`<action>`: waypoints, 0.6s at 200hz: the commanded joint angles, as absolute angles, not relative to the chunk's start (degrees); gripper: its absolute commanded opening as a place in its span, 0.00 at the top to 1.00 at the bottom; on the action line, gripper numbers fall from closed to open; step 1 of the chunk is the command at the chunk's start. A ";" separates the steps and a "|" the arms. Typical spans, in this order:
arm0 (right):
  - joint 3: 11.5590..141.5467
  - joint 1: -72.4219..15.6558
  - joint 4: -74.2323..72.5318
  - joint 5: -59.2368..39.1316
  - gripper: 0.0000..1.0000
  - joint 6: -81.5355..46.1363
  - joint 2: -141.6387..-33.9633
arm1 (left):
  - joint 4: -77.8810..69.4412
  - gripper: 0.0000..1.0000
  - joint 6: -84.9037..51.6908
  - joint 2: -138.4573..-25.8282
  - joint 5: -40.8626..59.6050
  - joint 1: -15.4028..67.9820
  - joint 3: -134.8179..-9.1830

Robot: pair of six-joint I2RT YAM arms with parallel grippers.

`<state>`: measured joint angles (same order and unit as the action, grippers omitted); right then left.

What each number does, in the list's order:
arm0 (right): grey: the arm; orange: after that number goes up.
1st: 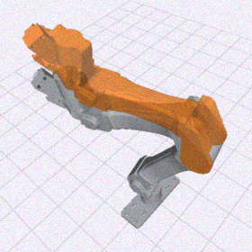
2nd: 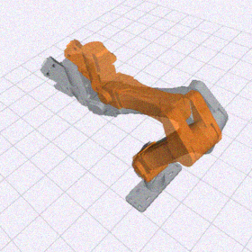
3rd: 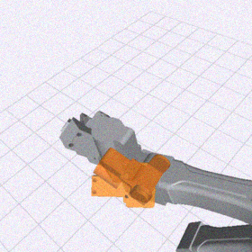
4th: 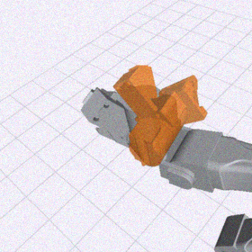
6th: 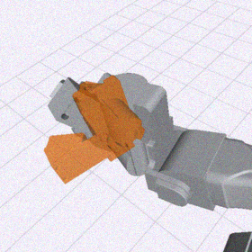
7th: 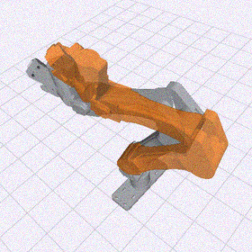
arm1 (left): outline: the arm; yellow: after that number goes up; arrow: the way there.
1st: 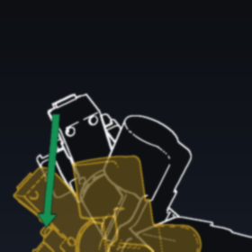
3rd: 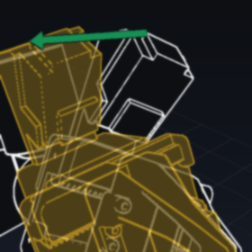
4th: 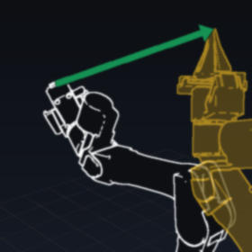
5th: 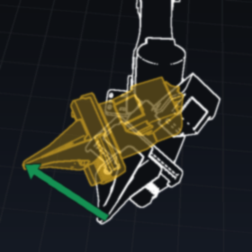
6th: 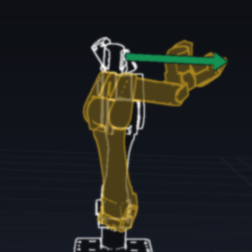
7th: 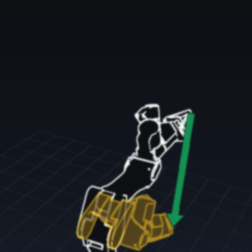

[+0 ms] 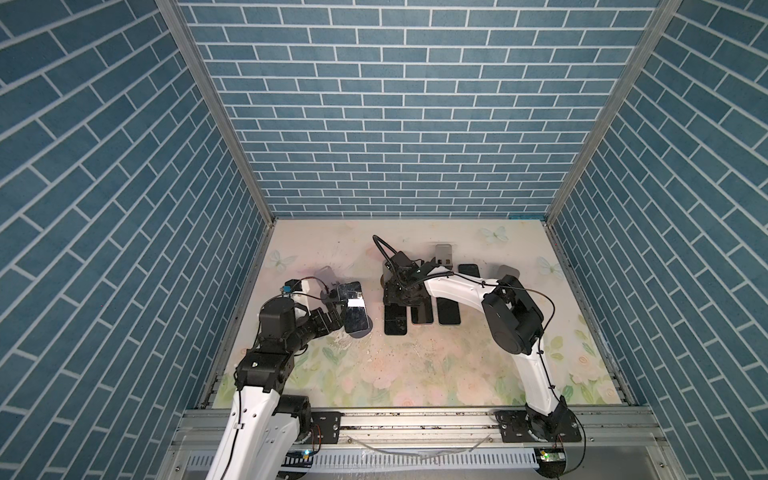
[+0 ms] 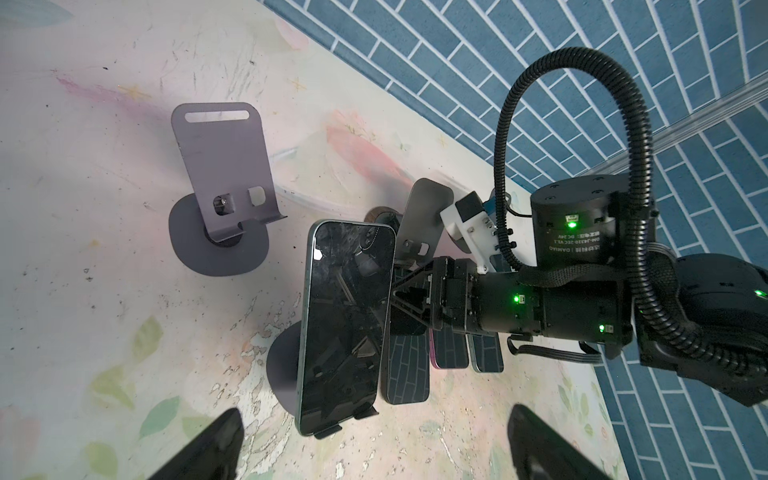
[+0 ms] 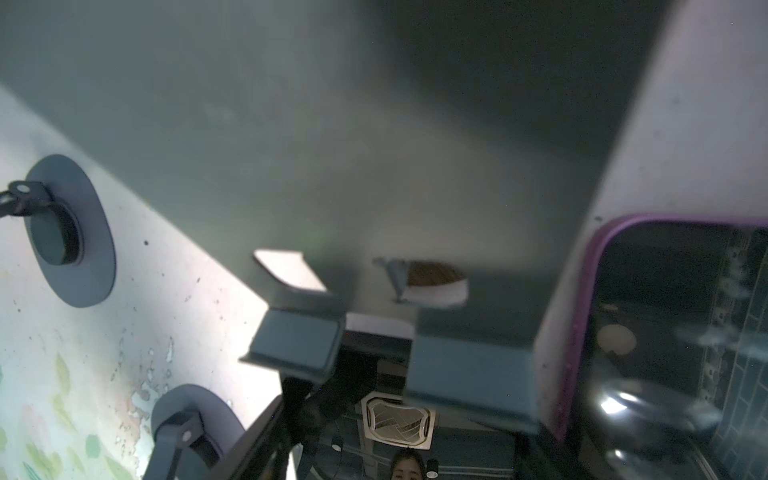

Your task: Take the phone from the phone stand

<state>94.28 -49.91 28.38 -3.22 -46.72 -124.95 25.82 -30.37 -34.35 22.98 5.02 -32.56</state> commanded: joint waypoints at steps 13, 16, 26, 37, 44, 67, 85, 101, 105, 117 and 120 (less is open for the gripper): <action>94.66 -49.74 30.41 -1.73 0.39 -48.65 -128.45 | 24.80 0.00 -29.85 -34.96 22.59 5.19 -33.57; 94.71 -49.77 30.48 -1.68 0.39 -48.61 -128.53 | 24.71 0.00 -29.88 -35.05 22.66 5.19 -33.50; 95.17 -49.77 31.13 -1.27 0.39 -48.35 -128.85 | 24.48 0.00 -29.88 -35.22 22.68 5.19 -33.40; 96.01 -49.85 32.22 -0.82 0.38 -47.88 -129.40 | 24.26 0.00 -29.88 -35.35 22.87 5.19 -33.40; 96.41 -49.92 32.85 -0.50 0.38 -47.81 -129.74 | 24.17 0.00 -29.88 -35.43 22.94 5.19 -33.39; 96.69 -50.12 33.13 -0.26 0.37 -47.88 -130.27 | 24.19 0.00 -29.88 -35.52 23.20 5.19 -33.40; 97.03 -50.27 33.44 -0.24 0.35 -47.90 -130.73 | 24.17 0.00 -29.88 -35.39 23.37 5.20 -33.40; 97.05 -50.26 33.56 -0.04 0.35 -47.99 -130.77 | 24.10 0.00 -29.96 -35.23 23.43 5.23 -33.31; 97.12 -50.27 33.57 -0.04 0.34 -47.99 -130.74 | 24.08 0.00 -29.92 -35.24 23.42 5.19 -33.31; 97.29 -50.45 33.75 0.00 0.34 -47.99 -130.70 | 24.08 0.00 -29.97 -35.19 23.55 5.19 -33.22; 97.36 -50.45 33.83 0.09 0.33 -47.92 -130.65 | 24.04 0.00 -29.97 -35.17 23.55 5.19 -33.22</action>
<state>97.14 -50.15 29.58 -0.84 -46.68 -126.82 25.15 -30.37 -35.59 23.20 5.02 -32.56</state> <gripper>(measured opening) 0.729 0.996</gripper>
